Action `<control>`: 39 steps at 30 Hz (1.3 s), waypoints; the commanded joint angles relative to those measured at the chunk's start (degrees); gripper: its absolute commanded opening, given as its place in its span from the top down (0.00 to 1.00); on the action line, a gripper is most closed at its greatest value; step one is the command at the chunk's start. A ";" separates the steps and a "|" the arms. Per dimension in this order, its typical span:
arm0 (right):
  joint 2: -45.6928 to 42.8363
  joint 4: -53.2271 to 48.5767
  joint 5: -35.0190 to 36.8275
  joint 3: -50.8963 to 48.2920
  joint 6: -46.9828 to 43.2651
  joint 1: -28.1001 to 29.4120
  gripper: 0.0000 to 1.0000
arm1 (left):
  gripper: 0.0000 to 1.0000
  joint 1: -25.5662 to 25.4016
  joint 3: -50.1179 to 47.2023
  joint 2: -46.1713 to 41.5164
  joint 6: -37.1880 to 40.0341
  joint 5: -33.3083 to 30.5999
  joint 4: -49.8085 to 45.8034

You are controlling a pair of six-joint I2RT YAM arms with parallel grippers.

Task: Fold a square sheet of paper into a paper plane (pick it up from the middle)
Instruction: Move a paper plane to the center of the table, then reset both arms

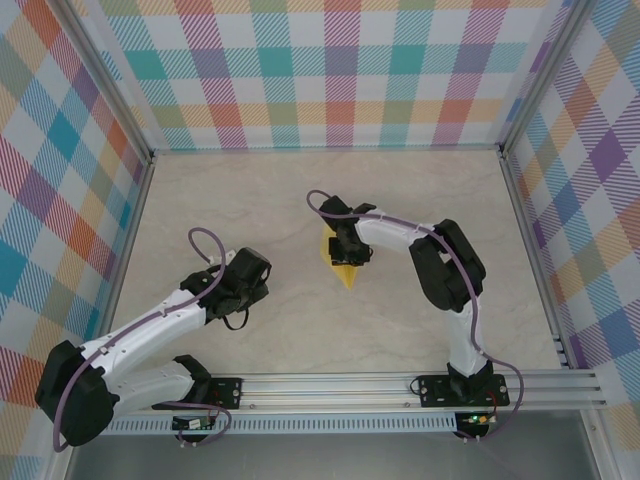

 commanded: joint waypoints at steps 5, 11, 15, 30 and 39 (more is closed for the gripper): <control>7.16 -8.36 4.41 1.31 2.82 1.03 0.61 | 0.64 0.62 -0.55 1.66 0.01 0.62 0.93; 2.53 -9.37 3.66 5.13 -0.50 1.03 0.54 | 0.64 0.70 -0.21 2.43 0.44 1.30 1.41; -2.35 -9.41 2.50 6.56 -1.99 1.00 0.45 | 0.64 0.71 0.21 2.09 1.17 1.21 1.42; -37.41 -3.74 25.82 -12.01 -0.70 -0.07 0.35 | 0.50 0.71 2.24 0.97 10.06 -1.87 2.56; -55.14 17.04 38.88 -38.62 -16.20 -13.74 0.25 | 0.03 6.15 0.18 -0.98 22.82 -23.36 4.97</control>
